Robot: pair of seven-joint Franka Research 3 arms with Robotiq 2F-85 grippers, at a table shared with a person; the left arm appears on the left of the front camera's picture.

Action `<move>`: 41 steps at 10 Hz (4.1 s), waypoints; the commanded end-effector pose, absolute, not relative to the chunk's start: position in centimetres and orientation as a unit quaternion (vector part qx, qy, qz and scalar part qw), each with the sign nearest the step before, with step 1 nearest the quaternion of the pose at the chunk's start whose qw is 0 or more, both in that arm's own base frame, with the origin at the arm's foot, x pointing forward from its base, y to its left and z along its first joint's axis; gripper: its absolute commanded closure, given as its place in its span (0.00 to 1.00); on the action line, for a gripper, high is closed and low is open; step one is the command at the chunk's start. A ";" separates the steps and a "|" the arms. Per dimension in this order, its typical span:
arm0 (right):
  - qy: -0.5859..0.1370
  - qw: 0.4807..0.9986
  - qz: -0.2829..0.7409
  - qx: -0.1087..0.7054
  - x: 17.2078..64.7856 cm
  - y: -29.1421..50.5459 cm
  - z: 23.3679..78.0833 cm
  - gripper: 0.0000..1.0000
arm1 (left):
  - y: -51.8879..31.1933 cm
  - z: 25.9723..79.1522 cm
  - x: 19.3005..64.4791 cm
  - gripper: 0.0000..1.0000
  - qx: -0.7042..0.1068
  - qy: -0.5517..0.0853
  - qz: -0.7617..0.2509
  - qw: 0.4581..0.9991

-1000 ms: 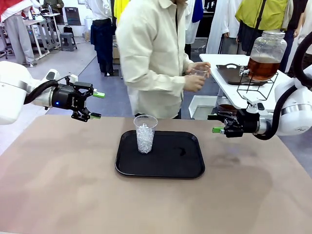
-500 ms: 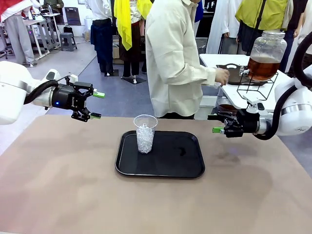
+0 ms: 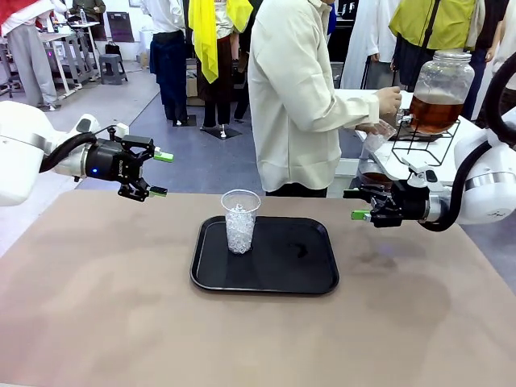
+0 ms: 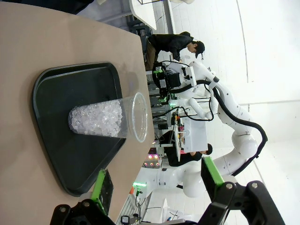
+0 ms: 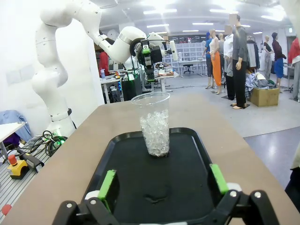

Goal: Pour the drink into the iced cup.
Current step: Pick up the iced cup indicated by the human and present it to them.

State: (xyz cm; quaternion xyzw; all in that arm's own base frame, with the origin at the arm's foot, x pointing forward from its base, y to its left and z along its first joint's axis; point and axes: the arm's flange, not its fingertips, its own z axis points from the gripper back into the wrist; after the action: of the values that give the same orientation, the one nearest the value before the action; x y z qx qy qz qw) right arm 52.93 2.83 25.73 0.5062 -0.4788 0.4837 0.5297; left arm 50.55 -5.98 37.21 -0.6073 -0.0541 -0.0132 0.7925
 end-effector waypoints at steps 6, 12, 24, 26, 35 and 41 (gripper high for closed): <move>-0.479 0.528 0.486 0.506 53.1 3.0 26.0 0.00 | -6.0 37.3 50.5 0.00 -0.605 -0.055 -0.015 0.794; -0.479 0.528 0.486 0.506 53.1 3.0 26.0 0.00 | -6.0 37.3 50.5 0.00 -0.605 -0.055 -0.015 0.794; -0.479 0.528 0.486 0.506 53.1 3.0 26.0 0.00 | -6.0 37.3 50.5 0.00 -0.605 -0.055 -0.015 0.794; -0.479 0.528 0.486 0.506 53.1 3.0 26.0 0.00 | -6.0 37.3 50.5 0.00 -0.605 -0.055 -0.015 0.794; -0.479 0.528 0.486 0.506 53.1 3.0 26.0 0.00 | -6.0 37.3 50.5 0.00 -0.605 -0.055 -0.015 0.794; -0.479 0.528 0.486 0.506 53.1 3.0 26.0 0.00 | -6.0 37.3 50.5 0.00 -0.605 -0.055 -0.015 0.794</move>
State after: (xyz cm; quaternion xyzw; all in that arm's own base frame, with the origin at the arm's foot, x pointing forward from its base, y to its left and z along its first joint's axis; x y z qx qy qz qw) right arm 52.93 2.83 25.73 0.5062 -0.4788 0.4837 0.5297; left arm 50.55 -5.98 37.21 -0.6073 -0.0541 -0.0133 0.7925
